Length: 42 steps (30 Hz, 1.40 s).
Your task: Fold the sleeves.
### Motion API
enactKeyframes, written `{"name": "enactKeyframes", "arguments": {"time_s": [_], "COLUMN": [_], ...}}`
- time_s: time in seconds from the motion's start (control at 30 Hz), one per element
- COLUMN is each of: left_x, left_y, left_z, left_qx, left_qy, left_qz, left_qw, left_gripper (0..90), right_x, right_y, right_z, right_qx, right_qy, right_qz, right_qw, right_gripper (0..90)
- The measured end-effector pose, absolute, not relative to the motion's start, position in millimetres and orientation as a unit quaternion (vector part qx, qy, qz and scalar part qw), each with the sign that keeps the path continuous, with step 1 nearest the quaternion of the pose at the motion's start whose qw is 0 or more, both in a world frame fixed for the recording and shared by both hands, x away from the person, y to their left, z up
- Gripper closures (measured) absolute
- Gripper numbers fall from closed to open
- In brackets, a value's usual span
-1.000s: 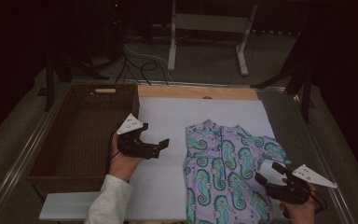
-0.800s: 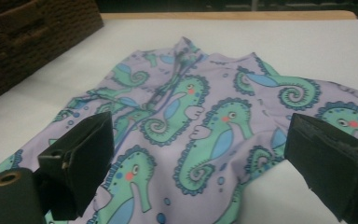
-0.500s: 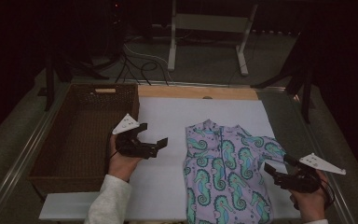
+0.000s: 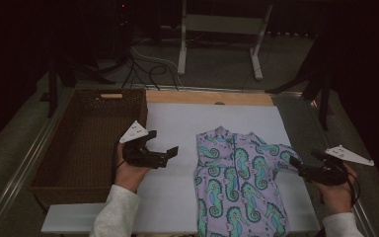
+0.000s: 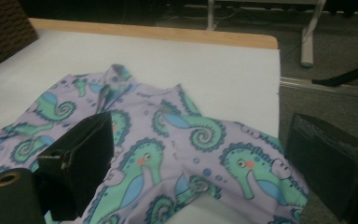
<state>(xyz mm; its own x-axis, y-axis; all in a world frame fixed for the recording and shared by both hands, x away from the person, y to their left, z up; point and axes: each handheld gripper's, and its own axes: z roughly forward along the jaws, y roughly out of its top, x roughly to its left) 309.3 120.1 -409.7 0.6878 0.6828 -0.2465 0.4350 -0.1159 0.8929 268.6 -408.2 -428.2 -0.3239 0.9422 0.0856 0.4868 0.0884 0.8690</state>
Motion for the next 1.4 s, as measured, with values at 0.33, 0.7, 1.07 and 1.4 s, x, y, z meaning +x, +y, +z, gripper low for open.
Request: {"name": "enactKeyframes", "arguments": {"time_s": [0.33,0.7,1.07,1.4], "left_x": [309,309,309,308], "left_y": [120,119,119,119], "left_z": [-410,-410,-410,-410], "left_qx": [0.739,0.740,0.740,0.741], "left_qy": [0.377,0.375,0.374,0.373], "left_qz": [0.114,0.116,0.117,0.119], "left_qw": [0.546,0.546,0.546,0.545], "left_gripper": [0.0,0.0,0.0,0.0], "right_x": [290,312,317,319], "right_y": [-410,-425,-441,-446], "right_z": [-436,-466,-494,-512], "right_qx": [0.539,0.588,0.629,0.651], "right_qy": [0.684,0.665,0.652,0.651], "right_qz": [0.417,0.381,0.351,0.319], "right_qw": [0.261,0.257,0.237,0.225], "right_gripper": [8.1,10.2,10.8,13.9]}}
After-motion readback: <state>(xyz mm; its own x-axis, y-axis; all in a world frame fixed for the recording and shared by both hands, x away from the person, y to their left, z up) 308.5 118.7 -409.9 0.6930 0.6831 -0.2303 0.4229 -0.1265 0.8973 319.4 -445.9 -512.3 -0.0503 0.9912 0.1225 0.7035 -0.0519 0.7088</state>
